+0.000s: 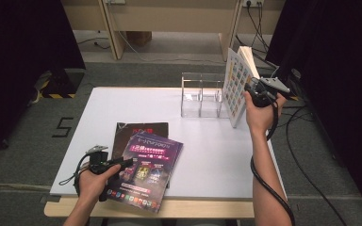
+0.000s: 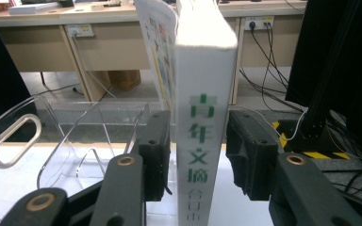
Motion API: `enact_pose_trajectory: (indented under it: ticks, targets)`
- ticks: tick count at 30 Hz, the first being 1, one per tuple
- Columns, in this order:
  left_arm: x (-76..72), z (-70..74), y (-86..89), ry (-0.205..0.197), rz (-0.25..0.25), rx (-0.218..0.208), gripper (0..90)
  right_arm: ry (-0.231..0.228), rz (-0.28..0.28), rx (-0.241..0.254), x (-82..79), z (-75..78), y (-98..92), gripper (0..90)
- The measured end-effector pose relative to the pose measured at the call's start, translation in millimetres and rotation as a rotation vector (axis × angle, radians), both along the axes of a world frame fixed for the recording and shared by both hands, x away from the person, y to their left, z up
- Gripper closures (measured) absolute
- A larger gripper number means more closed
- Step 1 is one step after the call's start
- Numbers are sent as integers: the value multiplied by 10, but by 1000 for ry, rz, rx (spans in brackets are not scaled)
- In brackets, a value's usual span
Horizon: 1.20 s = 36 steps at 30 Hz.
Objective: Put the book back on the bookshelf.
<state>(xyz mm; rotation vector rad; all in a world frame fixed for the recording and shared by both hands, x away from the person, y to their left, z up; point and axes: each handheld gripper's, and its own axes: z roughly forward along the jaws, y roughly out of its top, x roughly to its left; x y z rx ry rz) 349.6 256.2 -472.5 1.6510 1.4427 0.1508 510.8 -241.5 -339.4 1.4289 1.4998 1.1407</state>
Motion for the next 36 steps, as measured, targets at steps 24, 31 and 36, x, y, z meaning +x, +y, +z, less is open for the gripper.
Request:
enact_pose_trajectory:
  ticks: [24,31,36]
  targets:
    - [-3,11,5,-3,1,2,442,21,8,13,-209,-36,-24,607]
    - [-4,13,11,-4,2,2,441,31,13,22,-266,-64,-34,605]
    - [-3,13,12,-4,4,0,440,42,18,19,-315,-88,-35,604]
